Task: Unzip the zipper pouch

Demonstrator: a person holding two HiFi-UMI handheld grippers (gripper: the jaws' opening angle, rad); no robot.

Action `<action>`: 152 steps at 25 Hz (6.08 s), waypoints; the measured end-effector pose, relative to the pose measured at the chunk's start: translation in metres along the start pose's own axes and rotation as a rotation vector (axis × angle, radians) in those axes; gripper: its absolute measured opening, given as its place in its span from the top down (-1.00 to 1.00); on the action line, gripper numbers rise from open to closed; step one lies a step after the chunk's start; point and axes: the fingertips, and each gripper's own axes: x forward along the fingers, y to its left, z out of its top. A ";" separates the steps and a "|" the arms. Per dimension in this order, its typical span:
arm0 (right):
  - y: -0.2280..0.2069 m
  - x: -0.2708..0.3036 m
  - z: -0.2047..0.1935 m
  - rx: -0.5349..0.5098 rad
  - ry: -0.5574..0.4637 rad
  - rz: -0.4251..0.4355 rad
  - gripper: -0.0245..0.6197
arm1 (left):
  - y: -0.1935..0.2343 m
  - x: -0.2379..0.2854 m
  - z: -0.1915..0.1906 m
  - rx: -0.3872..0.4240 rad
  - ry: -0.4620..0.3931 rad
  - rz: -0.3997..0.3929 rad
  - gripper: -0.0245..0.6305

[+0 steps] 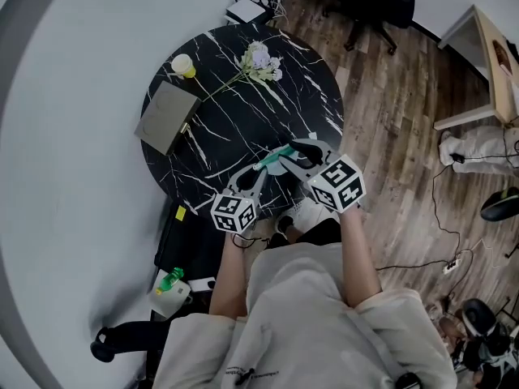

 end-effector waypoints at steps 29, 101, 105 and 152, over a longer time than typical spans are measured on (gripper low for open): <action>0.049 0.046 0.005 0.192 -0.082 0.151 0.46 | -0.005 -0.012 0.065 0.842 0.250 0.214 0.79; 0.020 0.046 0.010 0.554 -0.212 0.151 0.89 | 0.003 -0.013 0.080 0.587 0.236 0.045 0.79; 0.015 0.044 0.006 0.544 -0.208 0.128 0.90 | 0.002 -0.011 0.079 0.594 0.235 0.046 0.79; -0.043 0.016 -0.019 0.459 -0.134 -0.101 0.90 | -0.002 -0.012 0.085 0.554 0.215 0.068 0.79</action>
